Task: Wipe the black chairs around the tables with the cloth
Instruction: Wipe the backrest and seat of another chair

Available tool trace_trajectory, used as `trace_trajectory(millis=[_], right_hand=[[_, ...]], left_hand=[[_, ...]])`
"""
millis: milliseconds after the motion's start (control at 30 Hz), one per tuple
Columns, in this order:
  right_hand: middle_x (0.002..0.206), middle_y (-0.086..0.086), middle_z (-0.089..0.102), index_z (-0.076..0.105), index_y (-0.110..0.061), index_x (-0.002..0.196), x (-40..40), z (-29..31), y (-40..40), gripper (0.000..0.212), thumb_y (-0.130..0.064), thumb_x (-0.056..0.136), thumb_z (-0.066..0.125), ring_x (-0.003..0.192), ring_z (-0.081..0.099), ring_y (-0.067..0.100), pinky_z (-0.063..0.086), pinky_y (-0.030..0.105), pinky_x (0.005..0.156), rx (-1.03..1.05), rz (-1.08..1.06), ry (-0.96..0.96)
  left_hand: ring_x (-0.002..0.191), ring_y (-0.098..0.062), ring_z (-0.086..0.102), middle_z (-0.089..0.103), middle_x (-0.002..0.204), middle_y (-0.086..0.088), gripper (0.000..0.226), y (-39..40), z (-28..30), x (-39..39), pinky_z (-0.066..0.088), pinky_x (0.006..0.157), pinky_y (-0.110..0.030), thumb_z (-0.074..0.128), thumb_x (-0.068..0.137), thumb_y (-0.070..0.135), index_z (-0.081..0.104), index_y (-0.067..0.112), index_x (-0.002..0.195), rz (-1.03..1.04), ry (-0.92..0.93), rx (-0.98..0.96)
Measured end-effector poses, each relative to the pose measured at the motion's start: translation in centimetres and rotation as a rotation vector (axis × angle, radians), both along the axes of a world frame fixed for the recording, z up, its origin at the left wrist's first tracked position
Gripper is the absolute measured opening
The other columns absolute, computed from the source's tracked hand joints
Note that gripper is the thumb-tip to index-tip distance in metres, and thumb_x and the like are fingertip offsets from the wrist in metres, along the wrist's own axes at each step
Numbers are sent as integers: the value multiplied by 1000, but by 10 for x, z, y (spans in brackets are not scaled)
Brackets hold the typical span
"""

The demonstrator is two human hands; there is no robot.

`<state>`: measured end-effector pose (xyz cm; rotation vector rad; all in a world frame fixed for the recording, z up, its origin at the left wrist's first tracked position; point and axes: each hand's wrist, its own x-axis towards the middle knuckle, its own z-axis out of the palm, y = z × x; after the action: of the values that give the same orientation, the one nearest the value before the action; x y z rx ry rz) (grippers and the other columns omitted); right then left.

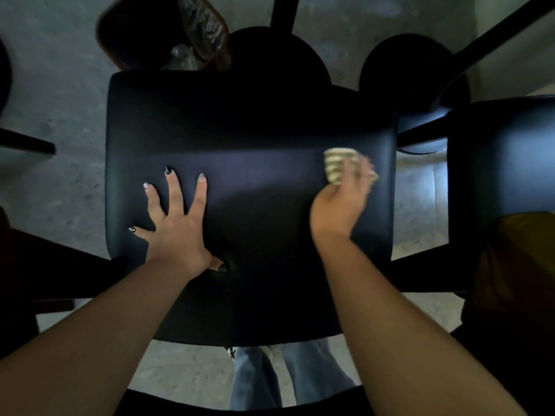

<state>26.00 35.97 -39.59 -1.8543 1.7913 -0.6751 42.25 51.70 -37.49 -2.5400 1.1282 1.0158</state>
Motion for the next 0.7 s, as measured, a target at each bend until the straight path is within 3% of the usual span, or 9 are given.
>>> trace_trajectory(millis=[67,133,233,333,433,567,600,700], right_hand=[[152,19,29,42,0,140,-20,3,-34,47,3,93,41,141,26,29,18,24,114,56,-309,-103],[150,14,33,36,-3,144,-33,1,-47,47,-5,97,40,137,32,24,21,16,106,145,-345,-80],[150,18,34,39,2,141,-27,-4,-27,46,-1,96,39,140,29,28,9,14,112,112,-323,-37],[148,27,31,42,10,136,6,-8,24,53,13,83,42,143,22,38,3,26,118,15,-56,64],[145,27,36,44,12,134,31,-10,68,57,18,77,44,140,25,42,17,47,118,-9,295,124],[149,24,31,42,8,137,13,-6,48,59,16,78,41,143,20,39,16,49,118,56,717,213],[149,23,31,43,6,137,6,-2,33,60,16,78,41,143,21,38,16,47,118,65,734,217],[149,23,33,45,4,137,-1,8,-35,57,13,80,42,141,27,35,15,34,118,30,253,116]], left_hand=[[142,-40,-27,-46,147,2,158,0,1,-1,20,99,-78,92,44,55,-32,45,141,2,6,2],[141,-41,-28,-45,148,1,157,-1,2,-1,19,99,-79,92,44,54,-31,45,142,-1,6,7],[141,-42,-28,-45,148,0,157,-2,4,-2,19,99,-79,92,44,54,-30,43,143,4,12,14],[140,-41,-30,-47,147,0,157,-2,4,-2,18,99,-79,92,45,53,-31,43,142,11,17,17],[140,-40,-32,-47,146,1,155,-2,5,-2,16,100,-79,92,47,51,-30,44,143,20,34,16],[139,-39,-33,-48,145,2,154,-2,5,-3,15,101,-79,92,49,50,-30,44,142,28,32,15],[139,-40,-33,-48,145,2,155,-3,5,-3,15,101,-79,92,48,50,-30,44,142,28,33,17],[139,-40,-33,-48,146,1,156,-1,5,-2,16,100,-79,92,46,53,-30,43,143,25,31,18]])
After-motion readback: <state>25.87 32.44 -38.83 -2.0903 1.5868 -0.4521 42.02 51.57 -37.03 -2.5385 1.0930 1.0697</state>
